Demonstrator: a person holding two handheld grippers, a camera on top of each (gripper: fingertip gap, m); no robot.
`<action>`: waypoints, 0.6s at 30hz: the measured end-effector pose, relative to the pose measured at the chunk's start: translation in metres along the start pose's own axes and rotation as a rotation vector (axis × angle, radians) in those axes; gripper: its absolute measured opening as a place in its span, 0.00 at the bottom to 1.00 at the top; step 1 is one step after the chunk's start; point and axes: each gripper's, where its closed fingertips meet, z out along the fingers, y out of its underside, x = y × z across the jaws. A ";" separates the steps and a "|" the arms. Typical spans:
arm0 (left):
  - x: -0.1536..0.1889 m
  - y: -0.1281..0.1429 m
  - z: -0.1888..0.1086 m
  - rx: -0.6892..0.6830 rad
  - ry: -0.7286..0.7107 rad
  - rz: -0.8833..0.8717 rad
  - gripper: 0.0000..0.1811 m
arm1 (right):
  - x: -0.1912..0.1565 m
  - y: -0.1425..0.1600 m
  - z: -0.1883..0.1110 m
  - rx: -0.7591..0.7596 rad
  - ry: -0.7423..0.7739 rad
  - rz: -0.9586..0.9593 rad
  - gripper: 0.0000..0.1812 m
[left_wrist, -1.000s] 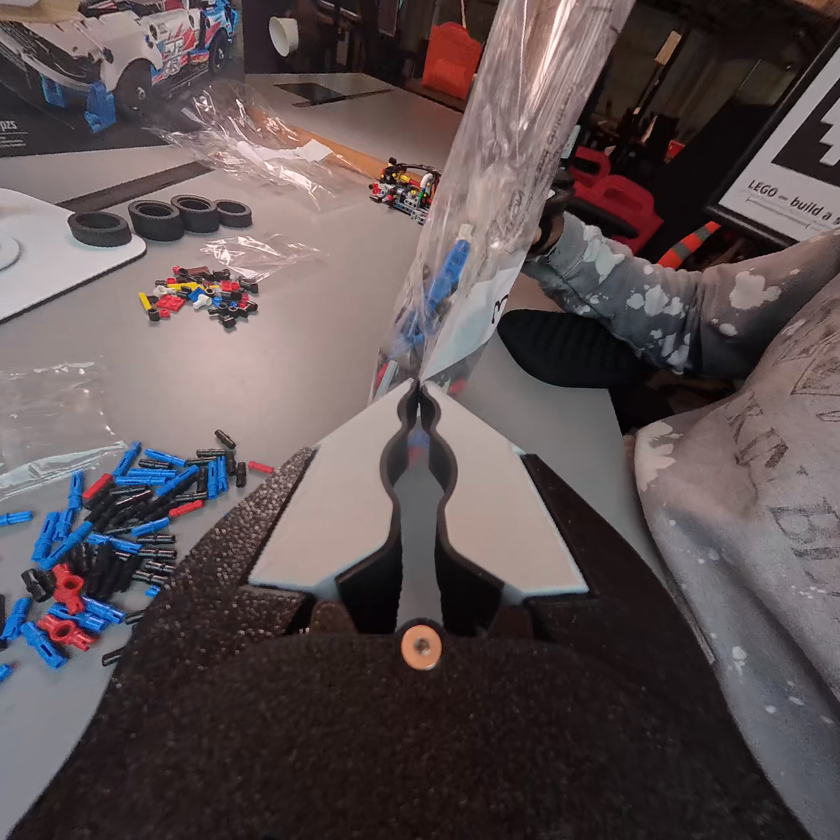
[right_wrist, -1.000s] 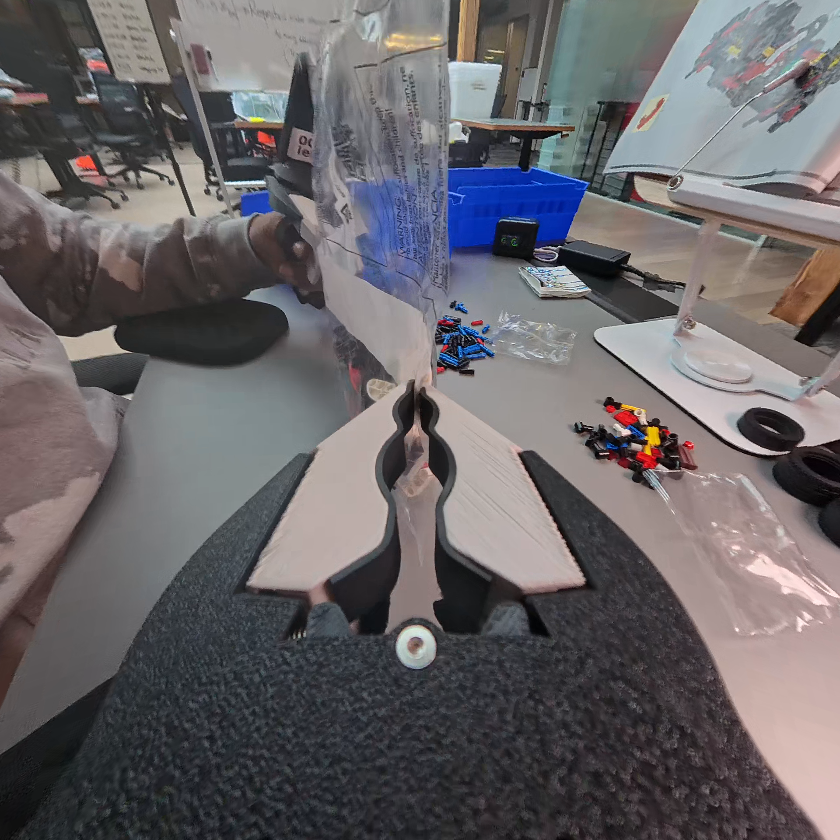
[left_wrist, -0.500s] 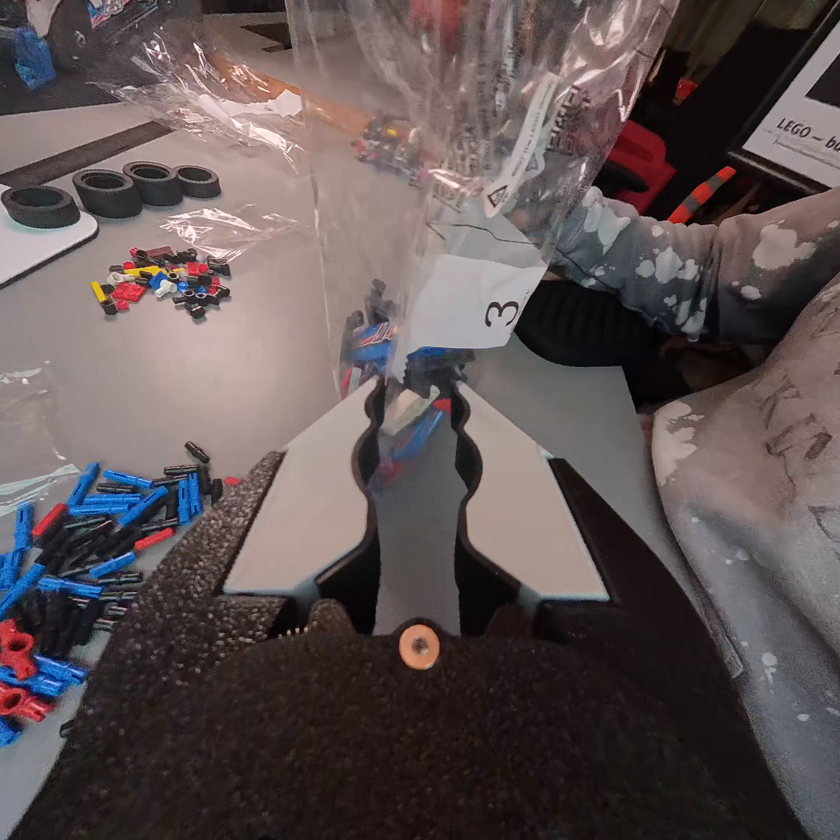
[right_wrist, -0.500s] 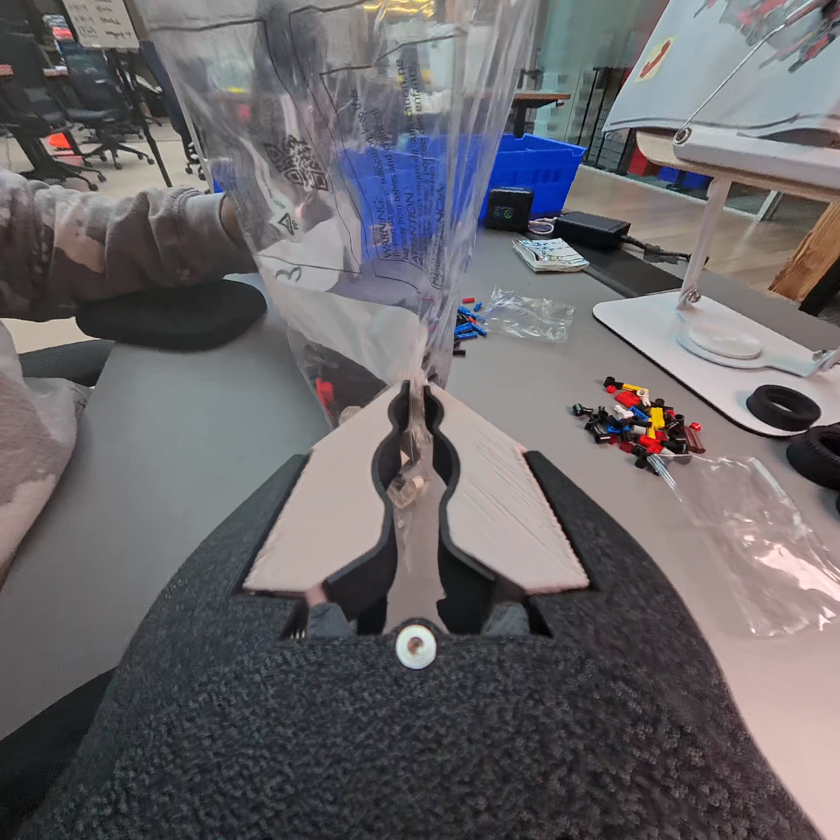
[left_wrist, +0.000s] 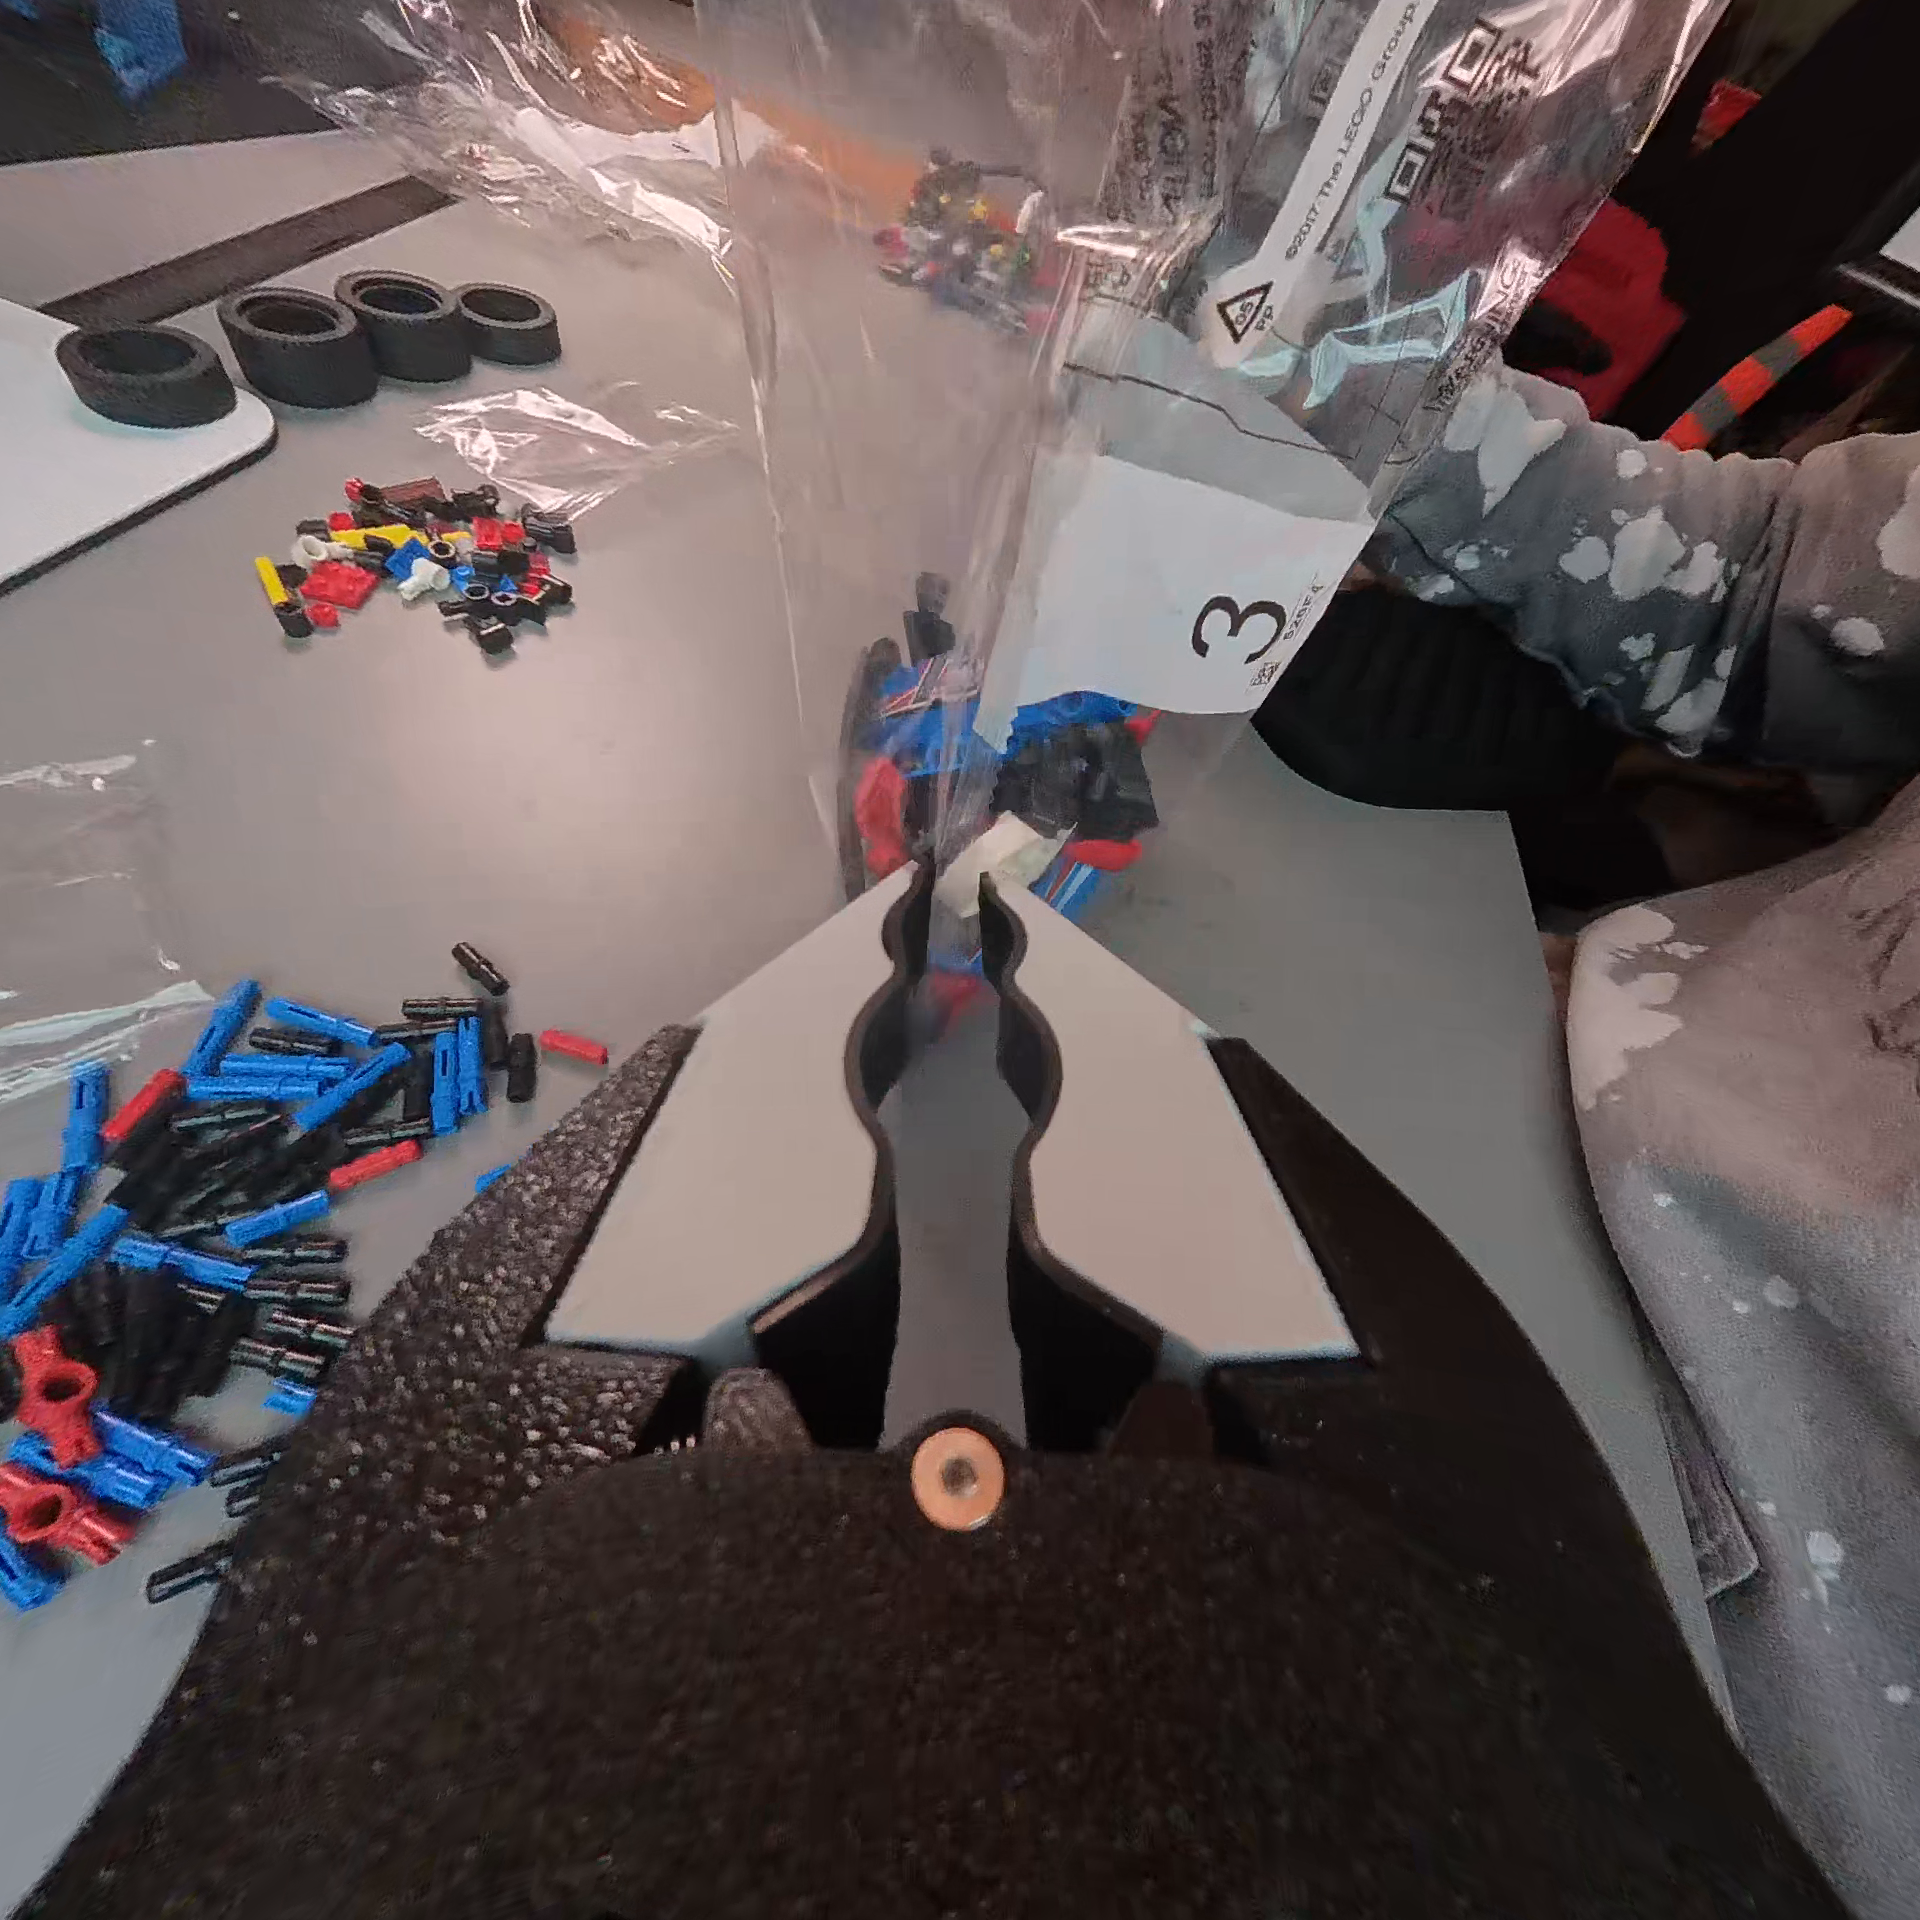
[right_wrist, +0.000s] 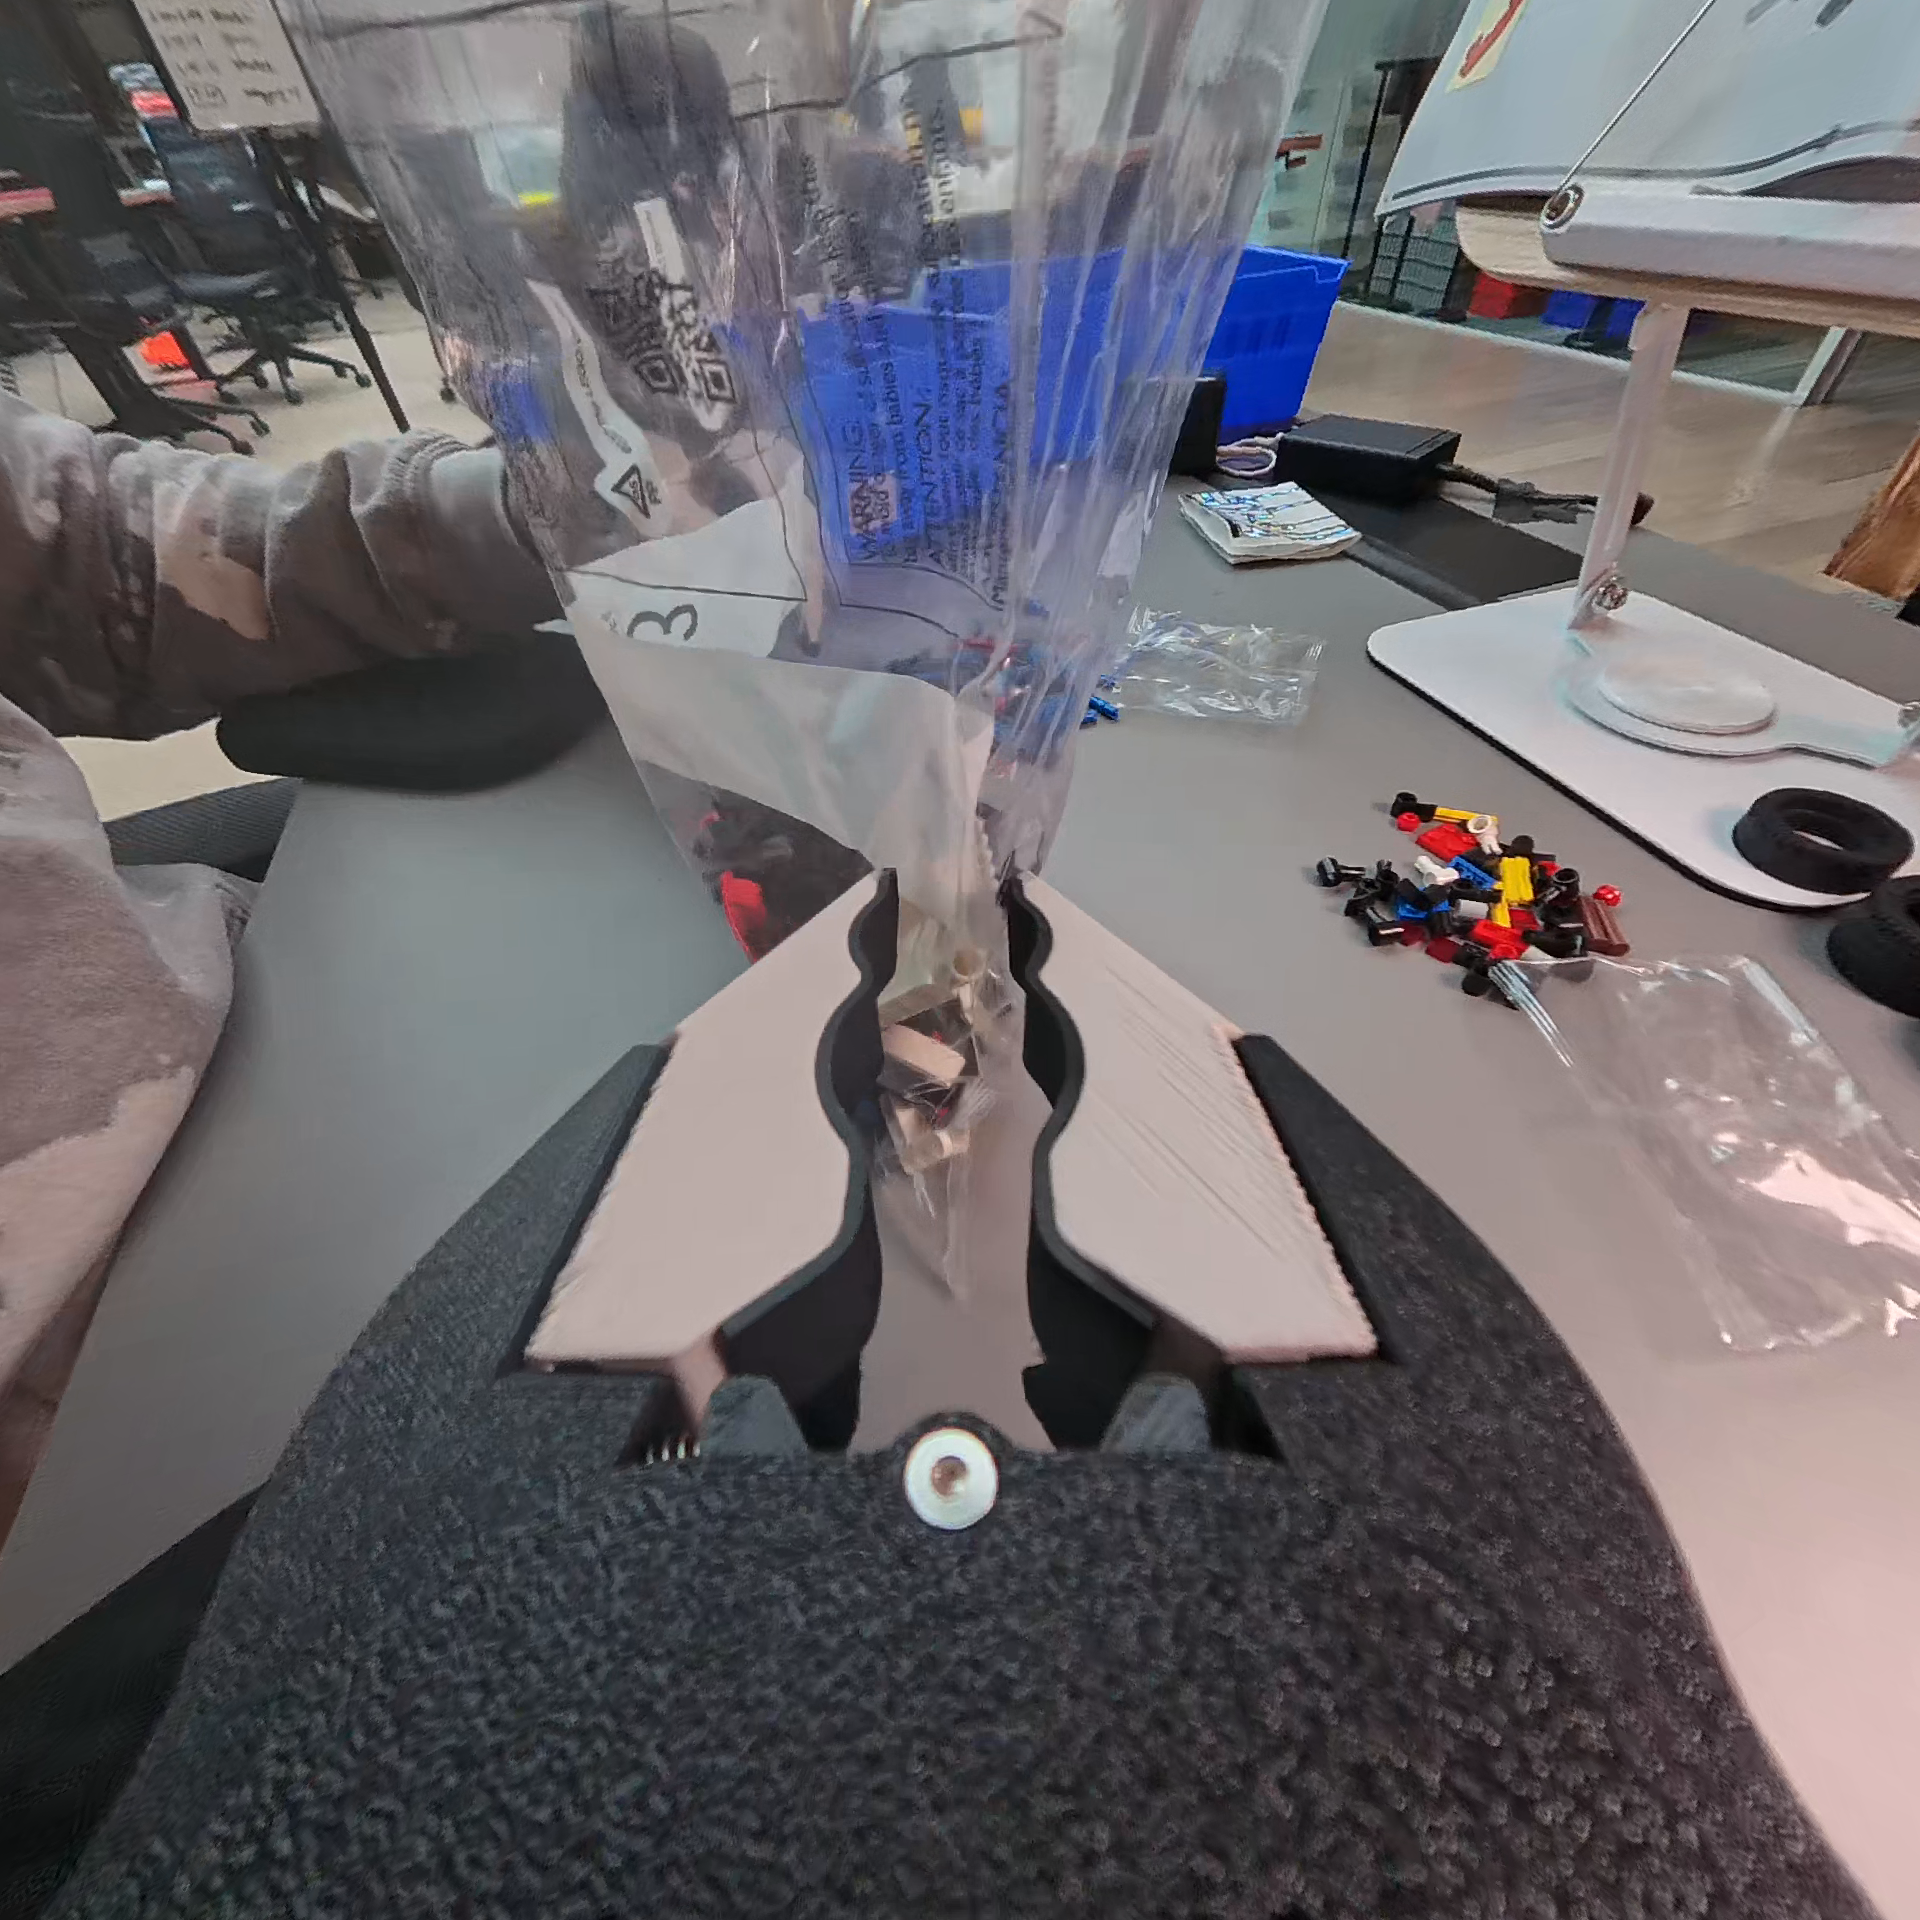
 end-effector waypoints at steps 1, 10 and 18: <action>-0.002 0.000 0.001 -0.003 -0.006 -0.002 0.04 | 0.003 0.003 0.000 -0.017 0.010 -0.004 0.11; -0.015 -0.025 0.000 0.046 -0.061 -0.008 0.00 | 0.024 -0.011 -0.001 -0.034 0.004 0.018 0.04; -0.136 -0.134 -0.037 0.282 -0.283 -0.192 0.00 | 0.128 -0.108 0.041 -0.055 0.143 0.046 0.04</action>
